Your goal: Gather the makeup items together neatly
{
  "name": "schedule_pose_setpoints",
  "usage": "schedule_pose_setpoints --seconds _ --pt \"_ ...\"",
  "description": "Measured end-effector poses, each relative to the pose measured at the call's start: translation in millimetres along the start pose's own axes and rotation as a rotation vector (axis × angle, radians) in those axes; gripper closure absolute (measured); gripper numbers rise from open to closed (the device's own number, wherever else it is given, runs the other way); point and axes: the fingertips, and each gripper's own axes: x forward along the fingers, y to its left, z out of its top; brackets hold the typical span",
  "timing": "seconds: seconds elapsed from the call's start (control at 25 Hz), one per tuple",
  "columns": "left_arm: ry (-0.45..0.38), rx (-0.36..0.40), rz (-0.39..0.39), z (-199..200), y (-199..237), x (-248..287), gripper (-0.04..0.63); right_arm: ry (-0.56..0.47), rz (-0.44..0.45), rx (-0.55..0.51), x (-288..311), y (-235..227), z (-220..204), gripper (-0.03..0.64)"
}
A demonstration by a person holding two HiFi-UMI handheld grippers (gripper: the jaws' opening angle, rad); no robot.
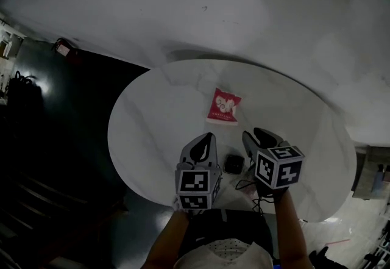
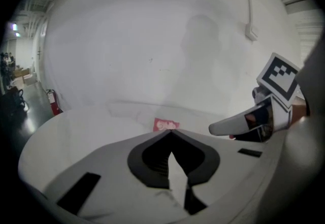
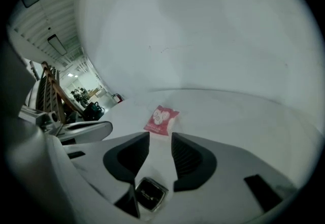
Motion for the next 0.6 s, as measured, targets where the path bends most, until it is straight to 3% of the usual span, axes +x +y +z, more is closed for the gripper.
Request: schedule_pose_setpoints --seconds 0.24,0.6 --pt "0.087 0.151 -0.047 -31.0 -23.0 -7.2 0.565 0.053 0.064 -0.001 -21.8 -2.6 -53.6 0.459" --pt "0.223 0.259 -0.074 -87.3 -38.4 -14.9 0.563 0.148 0.066 -0.189 -20.4 -2.2 -110.1 0.413"
